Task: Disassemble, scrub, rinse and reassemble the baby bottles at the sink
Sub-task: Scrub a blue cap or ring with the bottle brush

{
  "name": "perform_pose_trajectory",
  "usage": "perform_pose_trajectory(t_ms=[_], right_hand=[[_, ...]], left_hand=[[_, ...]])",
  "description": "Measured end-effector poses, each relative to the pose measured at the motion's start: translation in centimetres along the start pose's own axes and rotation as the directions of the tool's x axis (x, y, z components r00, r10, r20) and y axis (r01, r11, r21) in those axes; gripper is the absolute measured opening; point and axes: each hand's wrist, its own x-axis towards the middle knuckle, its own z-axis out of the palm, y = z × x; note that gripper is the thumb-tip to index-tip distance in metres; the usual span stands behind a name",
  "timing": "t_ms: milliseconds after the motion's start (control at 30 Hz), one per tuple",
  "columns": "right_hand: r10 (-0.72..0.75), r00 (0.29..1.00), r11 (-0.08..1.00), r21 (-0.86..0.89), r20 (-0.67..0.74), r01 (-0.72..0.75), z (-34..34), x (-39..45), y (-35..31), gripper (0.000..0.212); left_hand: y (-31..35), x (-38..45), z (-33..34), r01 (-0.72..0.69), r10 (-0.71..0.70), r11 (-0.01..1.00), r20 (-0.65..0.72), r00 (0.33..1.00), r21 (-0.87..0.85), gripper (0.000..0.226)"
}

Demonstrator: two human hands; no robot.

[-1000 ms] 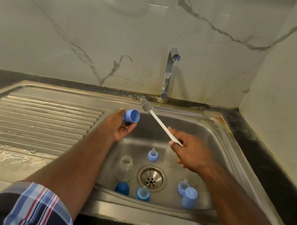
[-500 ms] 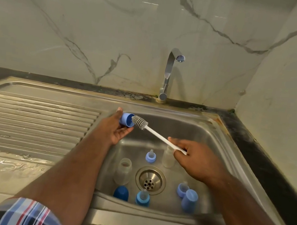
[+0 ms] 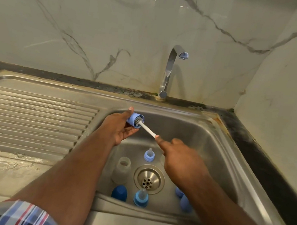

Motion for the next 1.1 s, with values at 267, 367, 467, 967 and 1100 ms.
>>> perform_pose_trajectory(t_ms=[267, 367, 467, 967, 1100], right_hand=[[-0.006, 0.999, 0.976, 0.217, -0.047, 0.016, -1.5, -0.3, 0.4, 0.047], [0.018, 0.999, 0.996, 0.089, -0.041, -0.015, -1.0, -0.5, -0.6, 0.055], [-0.001, 1.000, 0.995, 0.096, -0.021, 0.003, -0.6, -0.3, -1.0, 0.055], [0.012, 0.994, 0.822, 0.564, 0.113, -0.074, -1.3, -0.6, -0.1, 0.043], [0.058, 0.998, 0.821, 0.567, 0.030, -0.064, -1.5, -1.0, 0.7, 0.040]], left_hand=[[0.2, -0.4, -0.4, 0.027, -0.028, 0.997, -0.016, 0.999, -0.078, 0.038], [0.2, -0.4, -0.3, 0.023, -0.023, 0.998, -0.007, 1.000, -0.063, 0.036], [0.1, -0.3, -0.3, -0.011, 0.012, 1.000, 0.014, 1.000, -0.009, 0.034], [0.5, -0.5, -0.7, -0.133, 0.134, 0.990, 0.019, 0.991, -0.048, 0.030], [0.7, -0.6, -1.0, -0.166, 0.169, 0.979, 0.017, 0.985, -0.116, 0.029]])
